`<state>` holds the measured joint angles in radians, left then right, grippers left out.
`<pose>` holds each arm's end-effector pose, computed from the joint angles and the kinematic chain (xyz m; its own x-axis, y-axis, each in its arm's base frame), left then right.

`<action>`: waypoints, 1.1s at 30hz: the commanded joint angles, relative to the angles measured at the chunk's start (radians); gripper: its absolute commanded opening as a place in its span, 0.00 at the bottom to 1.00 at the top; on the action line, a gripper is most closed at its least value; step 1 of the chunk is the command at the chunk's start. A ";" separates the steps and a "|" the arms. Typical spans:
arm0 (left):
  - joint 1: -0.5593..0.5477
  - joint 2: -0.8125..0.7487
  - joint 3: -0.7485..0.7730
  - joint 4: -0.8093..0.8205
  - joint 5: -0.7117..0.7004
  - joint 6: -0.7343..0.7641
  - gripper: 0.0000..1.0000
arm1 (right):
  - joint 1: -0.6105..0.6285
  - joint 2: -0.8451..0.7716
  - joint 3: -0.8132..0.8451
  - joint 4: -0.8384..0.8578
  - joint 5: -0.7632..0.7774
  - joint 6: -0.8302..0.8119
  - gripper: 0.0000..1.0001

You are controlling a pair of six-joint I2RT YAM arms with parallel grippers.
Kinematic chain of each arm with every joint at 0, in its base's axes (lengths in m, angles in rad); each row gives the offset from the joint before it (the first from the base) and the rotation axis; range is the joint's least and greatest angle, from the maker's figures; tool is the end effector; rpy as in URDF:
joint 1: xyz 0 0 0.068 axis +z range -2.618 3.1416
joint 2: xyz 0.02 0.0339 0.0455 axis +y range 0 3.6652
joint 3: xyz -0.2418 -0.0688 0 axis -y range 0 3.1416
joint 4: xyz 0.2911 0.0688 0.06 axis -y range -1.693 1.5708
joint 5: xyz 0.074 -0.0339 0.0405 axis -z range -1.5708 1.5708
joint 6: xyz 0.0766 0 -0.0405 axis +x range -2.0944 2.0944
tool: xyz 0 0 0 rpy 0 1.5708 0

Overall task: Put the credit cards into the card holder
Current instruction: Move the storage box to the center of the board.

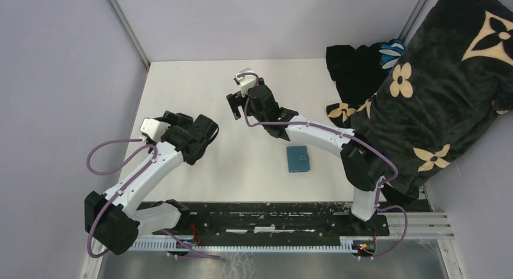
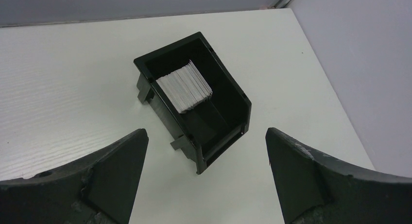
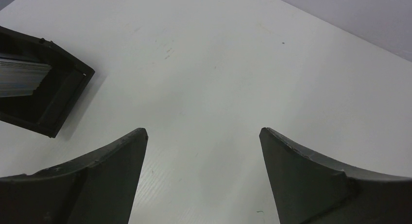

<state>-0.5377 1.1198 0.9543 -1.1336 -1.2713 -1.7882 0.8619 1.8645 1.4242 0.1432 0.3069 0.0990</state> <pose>0.2415 -0.0588 0.2493 0.2460 -0.4821 -0.8409 -0.7930 0.3988 -0.4606 0.3558 0.3793 0.2321 -0.2426 -0.1381 -0.9602 -0.5141 0.8577 0.0065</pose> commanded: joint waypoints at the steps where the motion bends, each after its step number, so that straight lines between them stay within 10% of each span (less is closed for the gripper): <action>1: 0.040 0.054 -0.001 -0.022 -0.005 -0.146 0.99 | -0.004 -0.002 -0.015 0.048 0.018 -0.023 0.95; 33: 0.289 0.332 -0.010 0.397 0.249 0.133 0.96 | -0.153 0.007 -0.123 0.148 -0.085 0.068 1.00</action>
<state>-0.2584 1.4227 0.8944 -0.7685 -1.0058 -1.6981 0.7208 1.8648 1.2972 0.2298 0.2440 0.1478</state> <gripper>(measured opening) 0.977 0.997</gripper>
